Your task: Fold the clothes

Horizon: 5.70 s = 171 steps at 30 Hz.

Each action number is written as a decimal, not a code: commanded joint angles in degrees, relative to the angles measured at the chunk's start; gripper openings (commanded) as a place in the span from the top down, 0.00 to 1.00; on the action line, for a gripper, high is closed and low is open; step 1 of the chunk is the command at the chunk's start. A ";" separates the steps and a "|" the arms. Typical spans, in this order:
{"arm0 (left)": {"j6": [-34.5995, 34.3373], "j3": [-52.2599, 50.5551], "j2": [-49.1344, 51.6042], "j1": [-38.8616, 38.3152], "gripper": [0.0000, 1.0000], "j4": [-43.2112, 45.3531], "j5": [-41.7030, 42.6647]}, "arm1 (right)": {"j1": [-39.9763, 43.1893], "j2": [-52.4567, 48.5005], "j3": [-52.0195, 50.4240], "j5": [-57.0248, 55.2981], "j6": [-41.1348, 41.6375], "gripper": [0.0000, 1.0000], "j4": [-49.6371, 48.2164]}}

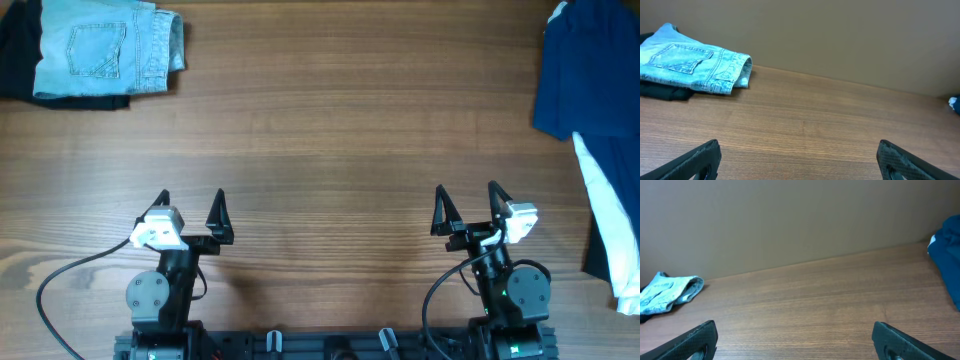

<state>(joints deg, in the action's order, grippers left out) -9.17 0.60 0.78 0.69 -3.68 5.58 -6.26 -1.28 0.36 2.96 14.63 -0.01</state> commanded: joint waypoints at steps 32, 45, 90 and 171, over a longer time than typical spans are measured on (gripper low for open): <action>-0.31 -0.28 -0.50 -0.44 0.00 -0.28 -0.57 | 0.13 -0.11 -0.07 0.24 -0.94 0.00 -0.09; -0.31 -0.28 -0.50 -0.44 0.00 -0.28 -0.57 | 0.13 -0.13 -0.07 0.24 -0.94 0.00 -0.09; -0.31 -0.28 -0.50 -0.44 0.00 -0.28 -0.57 | 0.20 -37.07 33.94 -6.67 -7.98 0.00 -20.09; -0.31 -0.28 -0.50 -0.44 0.00 -0.28 -0.57 | 29.97 -127.97 97.39 -17.88 -26.47 0.39 35.87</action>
<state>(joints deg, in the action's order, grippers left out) -9.15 0.60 0.80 0.69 -3.68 5.39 23.73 -127.85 97.97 -15.70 -11.92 35.92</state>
